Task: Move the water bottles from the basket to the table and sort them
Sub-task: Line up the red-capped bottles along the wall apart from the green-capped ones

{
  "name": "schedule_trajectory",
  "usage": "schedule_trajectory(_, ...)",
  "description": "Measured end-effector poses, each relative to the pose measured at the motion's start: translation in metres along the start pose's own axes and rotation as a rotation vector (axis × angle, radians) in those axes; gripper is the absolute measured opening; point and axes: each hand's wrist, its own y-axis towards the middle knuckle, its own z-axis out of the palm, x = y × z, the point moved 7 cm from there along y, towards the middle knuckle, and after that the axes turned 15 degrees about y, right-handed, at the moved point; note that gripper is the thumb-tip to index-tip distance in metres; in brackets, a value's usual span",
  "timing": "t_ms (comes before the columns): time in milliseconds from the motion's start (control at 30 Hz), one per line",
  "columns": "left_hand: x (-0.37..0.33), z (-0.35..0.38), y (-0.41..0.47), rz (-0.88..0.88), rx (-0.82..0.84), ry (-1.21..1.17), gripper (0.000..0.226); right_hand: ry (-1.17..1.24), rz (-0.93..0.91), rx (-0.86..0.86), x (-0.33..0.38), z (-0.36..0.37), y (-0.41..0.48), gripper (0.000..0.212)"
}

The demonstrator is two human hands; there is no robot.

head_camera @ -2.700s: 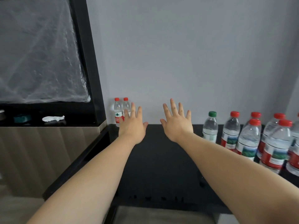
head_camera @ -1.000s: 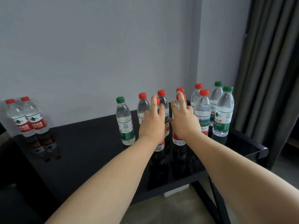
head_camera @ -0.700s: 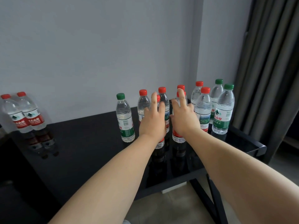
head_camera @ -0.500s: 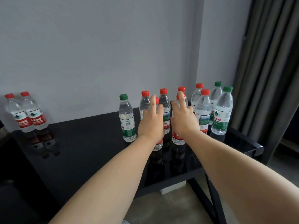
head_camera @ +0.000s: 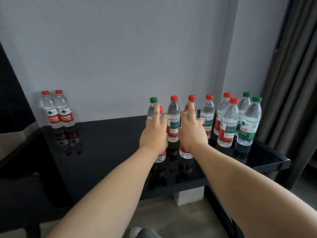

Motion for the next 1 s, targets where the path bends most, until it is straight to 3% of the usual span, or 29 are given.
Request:
schedule_trajectory(400,0.09,-0.012,-0.032,-0.067,-0.015,0.061,0.066,0.062,-0.062,0.029,0.076,0.036,-0.007,0.06)
schedule_trajectory(1000,0.221,-0.014,-0.052,-0.224,-0.013,0.18,0.068,0.13,-0.235,0.055,0.183,0.11,0.01,0.057)
